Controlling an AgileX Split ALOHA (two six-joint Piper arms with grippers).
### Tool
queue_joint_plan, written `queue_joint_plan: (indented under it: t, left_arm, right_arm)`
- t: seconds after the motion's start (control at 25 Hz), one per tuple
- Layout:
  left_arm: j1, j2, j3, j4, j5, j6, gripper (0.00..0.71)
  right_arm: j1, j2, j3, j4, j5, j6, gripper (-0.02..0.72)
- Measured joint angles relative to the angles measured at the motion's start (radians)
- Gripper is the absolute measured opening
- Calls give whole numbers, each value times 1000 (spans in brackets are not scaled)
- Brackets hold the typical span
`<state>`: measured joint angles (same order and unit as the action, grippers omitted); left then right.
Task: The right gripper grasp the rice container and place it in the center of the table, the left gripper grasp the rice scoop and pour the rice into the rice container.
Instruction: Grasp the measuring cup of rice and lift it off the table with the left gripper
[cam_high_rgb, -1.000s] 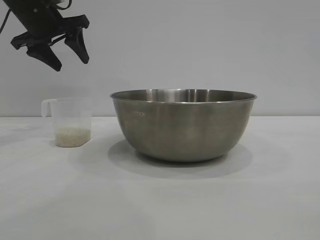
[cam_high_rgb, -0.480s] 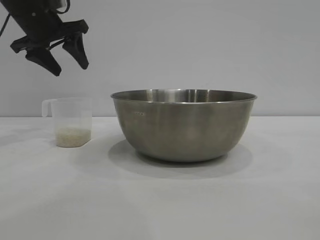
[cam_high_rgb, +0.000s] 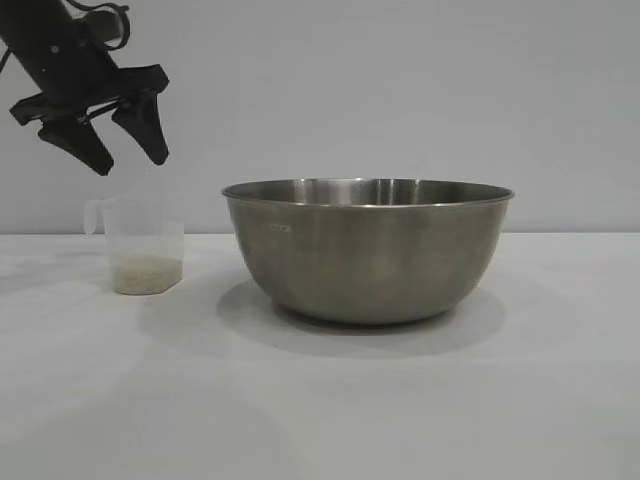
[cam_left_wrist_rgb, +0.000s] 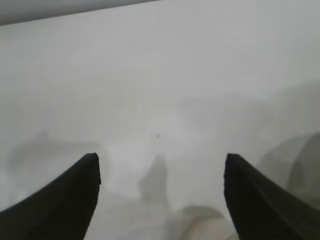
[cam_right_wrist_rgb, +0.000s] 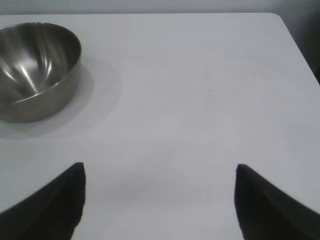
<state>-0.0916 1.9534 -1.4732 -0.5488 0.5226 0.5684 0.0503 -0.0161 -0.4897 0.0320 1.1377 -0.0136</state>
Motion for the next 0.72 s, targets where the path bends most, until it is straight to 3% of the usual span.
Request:
queue_joint_plan:
  t: [0.44, 0.72]
  left_arm:
    - [0, -225, 236, -5, -17, -70, 545]
    - [0, -378, 461, -59, -109, -81, 545]
  right_arm:
    - [0, 0, 0, 0, 0, 0, 524]
    - [0, 0, 0, 0, 0, 0, 524]
